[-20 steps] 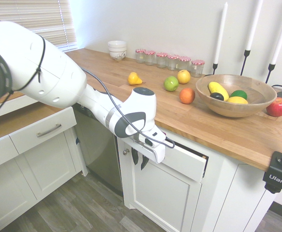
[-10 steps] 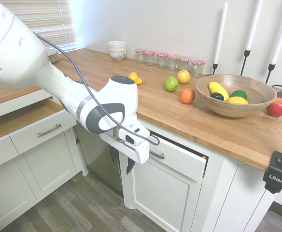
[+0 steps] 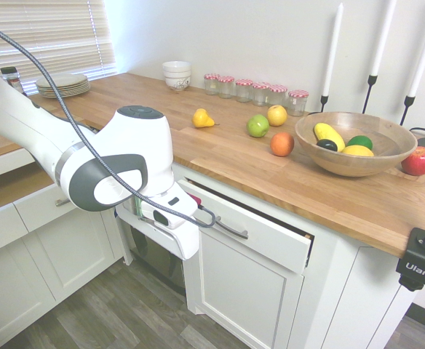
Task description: Close the drawer
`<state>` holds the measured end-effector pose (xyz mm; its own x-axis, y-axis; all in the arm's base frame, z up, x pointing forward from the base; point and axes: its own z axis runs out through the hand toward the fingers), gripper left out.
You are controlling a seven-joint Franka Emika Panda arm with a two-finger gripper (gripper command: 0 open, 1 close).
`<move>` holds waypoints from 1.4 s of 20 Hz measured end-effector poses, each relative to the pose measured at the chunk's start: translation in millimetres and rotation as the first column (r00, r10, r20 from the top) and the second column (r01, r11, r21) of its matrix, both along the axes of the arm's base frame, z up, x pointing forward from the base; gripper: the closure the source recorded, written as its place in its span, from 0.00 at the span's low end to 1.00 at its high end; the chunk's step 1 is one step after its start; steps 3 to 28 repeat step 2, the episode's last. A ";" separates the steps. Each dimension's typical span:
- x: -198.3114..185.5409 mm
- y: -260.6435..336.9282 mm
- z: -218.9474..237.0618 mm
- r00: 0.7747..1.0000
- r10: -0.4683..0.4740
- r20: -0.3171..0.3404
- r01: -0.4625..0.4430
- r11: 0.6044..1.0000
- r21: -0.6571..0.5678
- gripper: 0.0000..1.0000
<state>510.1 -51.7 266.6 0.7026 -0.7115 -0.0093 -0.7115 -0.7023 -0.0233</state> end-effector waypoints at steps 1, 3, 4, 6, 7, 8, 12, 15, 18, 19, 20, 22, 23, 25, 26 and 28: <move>-1.7 -0.4 -0.1 1.000 0.000 0.000 0.000 1.000 0.000 0.00; -3.0 -0.8 -0.4 1.000 0.000 -0.001 0.000 1.000 -0.001 0.00; -3.0 -0.8 -0.4 1.000 0.000 -0.001 0.000 1.000 -0.001 0.00; -3.0 -0.8 -0.4 1.000 0.000 -0.001 0.000 1.000 -0.001 0.00; -3.0 -0.8 -0.4 1.000 0.000 -0.001 0.000 1.000 -0.001 0.00; -3.0 -0.8 -0.4 1.000 0.000 -0.001 0.000 1.000 -0.001 0.00; -3.0 -0.8 -0.4 1.000 0.000 -0.001 0.000 1.000 -0.001 0.00; -3.0 -0.8 -0.4 1.000 0.000 -0.001 0.000 1.000 -0.001 0.00; -3.0 -0.8 -0.4 1.000 0.000 -0.001 0.000 1.000 -0.001 0.00; -3.0 -0.8 -0.4 1.000 0.000 -0.001 0.000 1.000 -0.001 0.00; -3.0 -0.8 -0.4 1.000 0.000 -0.001 0.000 1.000 -0.001 0.00; -3.0 -0.8 -0.4 1.000 0.000 -0.001 0.000 1.000 -0.001 0.00; -3.0 -0.8 -0.4 1.000 0.000 -0.001 0.000 1.000 -0.001 0.00; -3.0 -0.8 -0.4 1.000 0.000 -0.001 0.000 1.000 -0.001 0.00; -3.0 -0.8 -0.4 1.000 0.000 -0.001 0.000 1.000 -0.001 0.00; -3.0 -0.8 -0.4 1.000 0.000 -0.001 0.000 1.000 -0.001 0.00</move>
